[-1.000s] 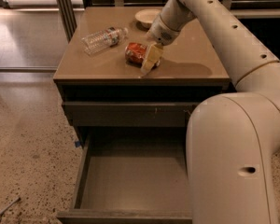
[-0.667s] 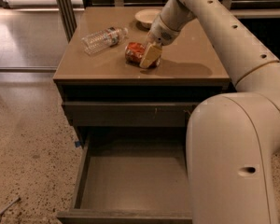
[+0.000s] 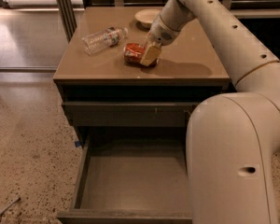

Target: Place coke can into middle drawer

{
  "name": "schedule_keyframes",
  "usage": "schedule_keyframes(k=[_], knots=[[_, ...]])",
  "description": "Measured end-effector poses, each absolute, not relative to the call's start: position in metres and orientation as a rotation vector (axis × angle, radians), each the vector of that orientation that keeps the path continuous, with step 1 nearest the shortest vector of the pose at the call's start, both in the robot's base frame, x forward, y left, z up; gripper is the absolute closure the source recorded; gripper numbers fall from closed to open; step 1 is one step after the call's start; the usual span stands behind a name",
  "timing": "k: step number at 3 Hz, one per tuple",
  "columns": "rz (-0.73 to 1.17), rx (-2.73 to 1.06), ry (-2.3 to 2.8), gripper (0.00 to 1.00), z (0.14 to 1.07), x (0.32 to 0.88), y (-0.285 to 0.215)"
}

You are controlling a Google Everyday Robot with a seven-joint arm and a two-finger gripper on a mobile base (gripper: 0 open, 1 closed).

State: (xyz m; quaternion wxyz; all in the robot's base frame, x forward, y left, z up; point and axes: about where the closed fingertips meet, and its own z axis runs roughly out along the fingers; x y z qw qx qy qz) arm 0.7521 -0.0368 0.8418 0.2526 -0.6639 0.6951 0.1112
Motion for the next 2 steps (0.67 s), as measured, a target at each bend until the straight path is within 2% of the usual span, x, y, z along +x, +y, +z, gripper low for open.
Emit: schedule_keyframes(k=[1, 2], knots=[[0.302, -1.805, 1.89, 1.0, 0.8418, 0.7521, -0.0368], [0.302, -1.805, 1.89, 1.0, 0.8417, 0.7521, -0.0367]])
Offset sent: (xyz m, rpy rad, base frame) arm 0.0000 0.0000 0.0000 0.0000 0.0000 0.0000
